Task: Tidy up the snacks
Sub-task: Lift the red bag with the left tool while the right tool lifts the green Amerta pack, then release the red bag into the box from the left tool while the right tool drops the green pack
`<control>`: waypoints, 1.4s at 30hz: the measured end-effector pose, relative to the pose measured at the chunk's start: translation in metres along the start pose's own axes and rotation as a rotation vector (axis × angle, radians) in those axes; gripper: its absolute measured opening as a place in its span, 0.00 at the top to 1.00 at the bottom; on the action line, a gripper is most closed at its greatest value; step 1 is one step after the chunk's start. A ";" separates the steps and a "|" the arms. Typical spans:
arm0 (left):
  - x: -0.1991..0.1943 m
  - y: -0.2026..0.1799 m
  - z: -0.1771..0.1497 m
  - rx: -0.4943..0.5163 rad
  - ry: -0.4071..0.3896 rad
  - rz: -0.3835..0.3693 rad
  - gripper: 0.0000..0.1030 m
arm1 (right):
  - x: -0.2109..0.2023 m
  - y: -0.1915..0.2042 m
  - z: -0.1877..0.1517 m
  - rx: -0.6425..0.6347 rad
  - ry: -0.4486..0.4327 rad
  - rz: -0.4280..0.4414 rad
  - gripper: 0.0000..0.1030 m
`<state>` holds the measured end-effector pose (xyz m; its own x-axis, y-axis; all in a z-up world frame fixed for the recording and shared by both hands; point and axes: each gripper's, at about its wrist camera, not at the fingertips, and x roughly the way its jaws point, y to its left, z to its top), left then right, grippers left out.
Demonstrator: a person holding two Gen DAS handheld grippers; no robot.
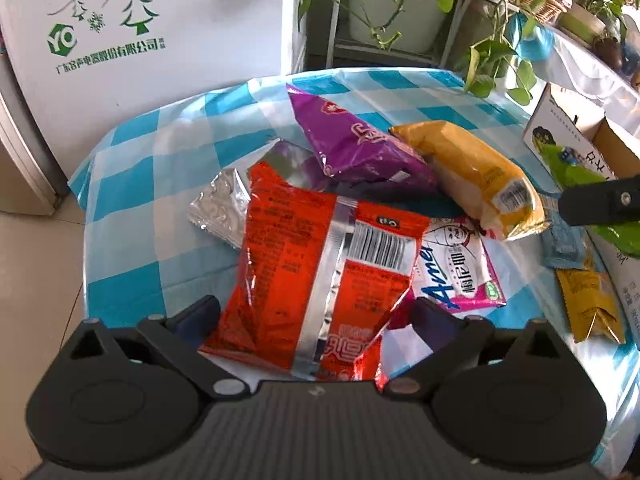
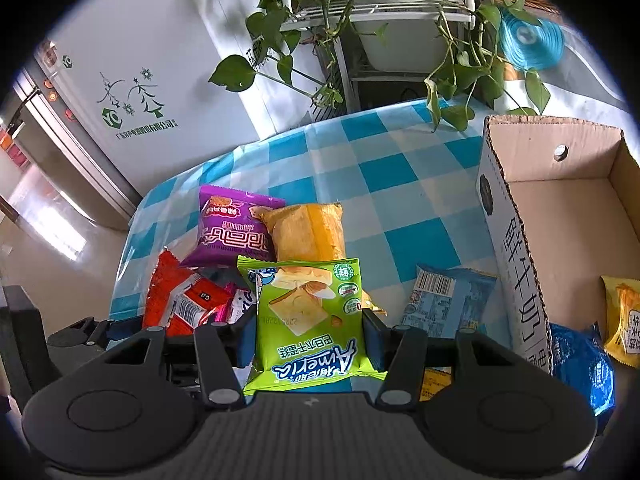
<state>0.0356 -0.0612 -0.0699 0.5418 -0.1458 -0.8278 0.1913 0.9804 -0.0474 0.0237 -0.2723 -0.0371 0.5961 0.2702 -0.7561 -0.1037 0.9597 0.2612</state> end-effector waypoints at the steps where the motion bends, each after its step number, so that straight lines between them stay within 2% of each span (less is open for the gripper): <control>1: -0.002 -0.001 0.000 -0.003 -0.008 -0.001 0.12 | 0.000 0.000 0.000 -0.002 0.000 0.001 0.43; 2: -0.004 -0.001 0.000 -0.008 -0.016 -0.005 0.20 | -0.001 0.000 0.000 -0.004 0.001 0.002 0.43; 6: -0.009 -0.003 -0.003 -0.014 -0.034 -0.024 0.27 | -0.001 -0.001 -0.002 -0.007 0.006 0.001 0.43; 16: -0.029 -0.002 -0.021 -0.107 -0.057 -0.021 0.28 | -0.008 -0.005 -0.004 -0.012 -0.004 -0.009 0.43; 23: -0.047 -0.012 -0.020 -0.143 -0.099 -0.032 0.28 | -0.014 -0.005 -0.005 -0.022 -0.019 -0.014 0.43; 35: -0.078 -0.040 0.008 -0.234 -0.191 -0.028 0.28 | -0.029 -0.012 -0.002 -0.040 -0.077 -0.043 0.43; 42: -0.087 -0.070 0.030 -0.230 -0.233 -0.053 0.28 | -0.049 -0.031 0.002 -0.019 -0.140 -0.082 0.43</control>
<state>-0.0001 -0.1214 0.0225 0.7138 -0.1974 -0.6720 0.0485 0.9711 -0.2337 -0.0008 -0.3150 -0.0069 0.7083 0.1782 -0.6830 -0.0638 0.9798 0.1895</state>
